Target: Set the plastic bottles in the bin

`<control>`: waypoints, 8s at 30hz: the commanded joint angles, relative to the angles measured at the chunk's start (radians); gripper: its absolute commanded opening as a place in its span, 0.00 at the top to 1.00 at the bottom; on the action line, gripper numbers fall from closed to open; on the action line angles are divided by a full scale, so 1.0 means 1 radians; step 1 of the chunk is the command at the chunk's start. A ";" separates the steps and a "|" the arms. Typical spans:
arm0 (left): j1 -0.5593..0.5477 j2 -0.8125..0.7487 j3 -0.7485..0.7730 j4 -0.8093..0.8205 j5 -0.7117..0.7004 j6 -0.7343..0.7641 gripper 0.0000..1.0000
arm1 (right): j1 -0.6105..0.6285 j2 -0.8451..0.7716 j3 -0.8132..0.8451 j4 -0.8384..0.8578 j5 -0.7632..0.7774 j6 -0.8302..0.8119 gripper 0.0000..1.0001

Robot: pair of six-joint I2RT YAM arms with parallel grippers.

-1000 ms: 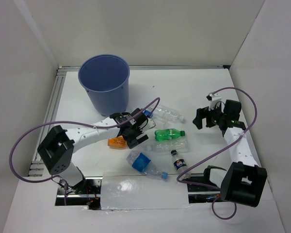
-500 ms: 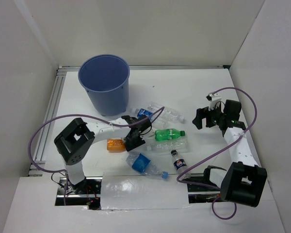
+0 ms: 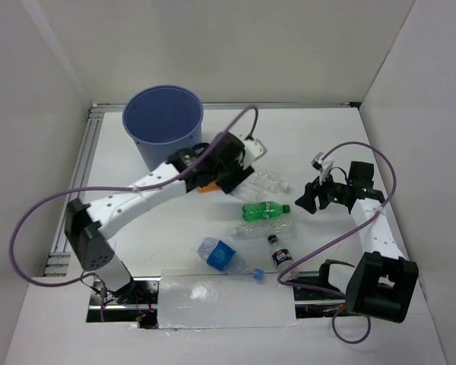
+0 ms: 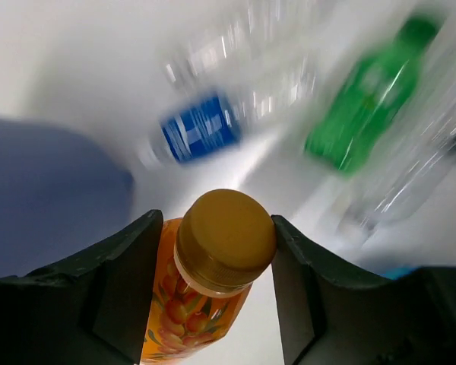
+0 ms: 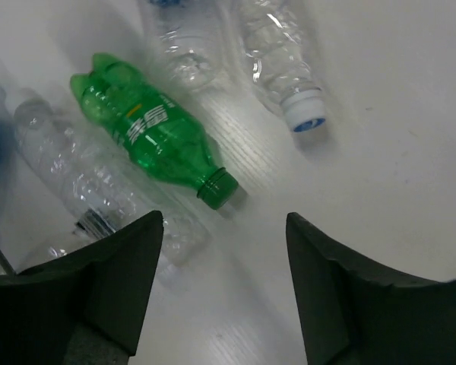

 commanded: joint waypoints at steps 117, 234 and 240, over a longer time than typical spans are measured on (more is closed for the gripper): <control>-0.409 -0.110 -0.661 0.552 0.300 0.321 0.00 | 0.083 0.355 0.614 -0.172 -0.194 0.063 0.04; -0.145 -0.277 -0.647 0.824 0.301 -0.687 0.26 | 0.421 0.671 0.965 -0.189 0.306 0.185 0.00; -0.207 0.111 -0.296 0.655 0.538 -0.764 0.08 | 0.253 0.585 0.788 -0.124 0.253 0.306 0.00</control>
